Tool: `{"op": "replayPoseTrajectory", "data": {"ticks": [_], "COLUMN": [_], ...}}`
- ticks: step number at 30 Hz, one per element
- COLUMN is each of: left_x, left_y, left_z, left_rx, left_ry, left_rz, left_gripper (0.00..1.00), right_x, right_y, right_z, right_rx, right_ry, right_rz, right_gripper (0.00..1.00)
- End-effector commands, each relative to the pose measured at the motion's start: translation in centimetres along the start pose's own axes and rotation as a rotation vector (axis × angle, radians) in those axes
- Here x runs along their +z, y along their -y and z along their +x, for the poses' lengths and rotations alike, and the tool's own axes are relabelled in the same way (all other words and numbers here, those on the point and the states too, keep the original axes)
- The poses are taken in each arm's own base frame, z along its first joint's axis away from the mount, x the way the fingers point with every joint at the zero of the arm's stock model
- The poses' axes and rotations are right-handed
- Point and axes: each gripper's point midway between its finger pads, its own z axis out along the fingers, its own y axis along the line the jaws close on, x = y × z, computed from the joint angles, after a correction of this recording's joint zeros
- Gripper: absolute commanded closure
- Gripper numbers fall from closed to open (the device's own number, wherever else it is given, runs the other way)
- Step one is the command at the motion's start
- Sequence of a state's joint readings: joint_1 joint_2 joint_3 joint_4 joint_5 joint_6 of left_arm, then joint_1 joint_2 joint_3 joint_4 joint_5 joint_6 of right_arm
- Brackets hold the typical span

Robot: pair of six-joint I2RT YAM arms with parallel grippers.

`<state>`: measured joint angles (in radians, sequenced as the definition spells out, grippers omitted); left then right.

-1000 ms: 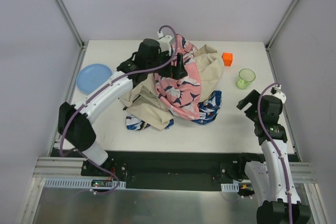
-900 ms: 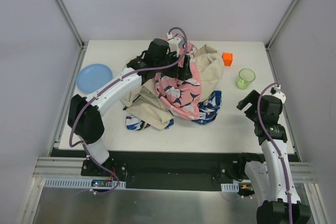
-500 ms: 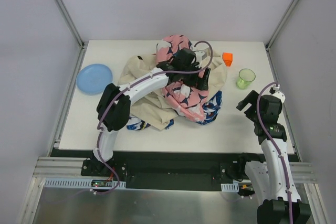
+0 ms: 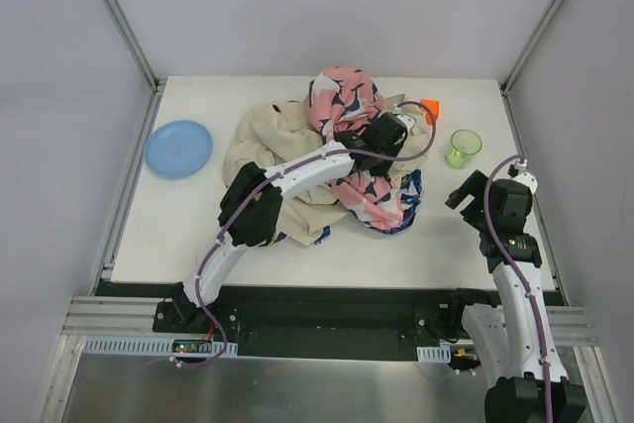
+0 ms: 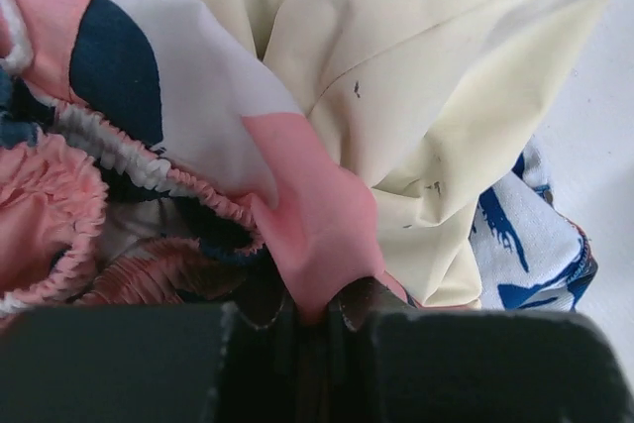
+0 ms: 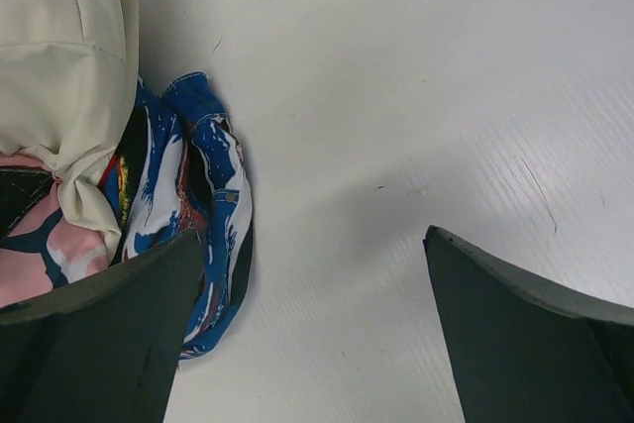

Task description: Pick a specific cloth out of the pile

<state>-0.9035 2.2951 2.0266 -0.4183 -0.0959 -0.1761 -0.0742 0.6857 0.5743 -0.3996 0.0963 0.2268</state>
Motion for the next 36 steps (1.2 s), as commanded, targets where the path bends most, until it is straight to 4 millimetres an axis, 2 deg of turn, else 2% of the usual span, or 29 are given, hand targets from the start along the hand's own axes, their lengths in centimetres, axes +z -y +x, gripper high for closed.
{"op": "replayPoseTrajectory", "data": {"ticks": [1, 4, 8, 10, 14, 16, 18, 23, 26, 30, 33, 36], "left_x": [1.0, -1.9, -8.1, -11.0, -15.6, -17.6, -18.4, -19.5, -19.7, -19.8, -19.6, -19.2], "left_y": [-2.5, -4.3, -5.4, -5.6, -6.3, -7.2, -8.1, -12.8, -15.3, -17.4, -17.7, -18.0], "left_z": [5.1, 1.7, -3.7, -5.7, -7.8, -8.1, -7.6, -5.9, -4.6, -3.4, -2.9, -2.4], "left_rx": [0.044, 0.051, 0.000, -0.033, -0.073, -0.103, -0.133, -0.274, -0.342, -0.445, -0.497, -0.537], "left_ry": [-0.169, -0.070, 0.099, 0.184, 0.292, 0.326, 0.328, 0.346, 0.352, 0.353, 0.361, 0.357], "left_rz": [-0.121, -0.223, -0.257, -0.235, -0.140, -0.116, -0.084, -0.092, -0.126, -0.122, -0.076, -0.068], "left_gripper": [1.00, 1.00, 1.00, 1.00, 1.00, 1.00, 1.00, 1.00, 1.00, 1.00, 1.00, 1.00], "right_x": [-0.1, -0.2, -0.2, -0.2, -0.1, -0.1, 0.0, -0.6, -1.4, -2.1, -0.6, 1.7], "right_y": [-0.7, -0.6, -0.6, -0.6, -0.8, -1.3, -2.3, -8.6, -12.8, -18.9, -21.9, -24.6], "right_z": [-0.6, -0.7, -0.9, -0.8, -0.9, -1.0, -1.3, -1.6, -1.2, 1.1, 2.7, 4.6], "right_rx": [-0.019, -0.027, -0.040, -0.048, -0.055, -0.058, -0.062, -0.116, -0.290, -0.673, -0.873, -1.021], "right_ry": [0.023, 0.028, 0.038, 0.033, 0.028, 0.024, 0.024, 0.004, -0.011, -0.037, -0.053, -0.076], "right_rz": [-0.035, -0.033, -0.033, -0.036, -0.043, -0.067, -0.112, -0.441, -0.571, -0.679, -0.709, -0.727], "right_gripper": [0.04, 0.04, 0.04, 0.04, 0.04, 0.04, 0.04, 0.04, 0.04, 0.04, 0.04, 0.04]}}
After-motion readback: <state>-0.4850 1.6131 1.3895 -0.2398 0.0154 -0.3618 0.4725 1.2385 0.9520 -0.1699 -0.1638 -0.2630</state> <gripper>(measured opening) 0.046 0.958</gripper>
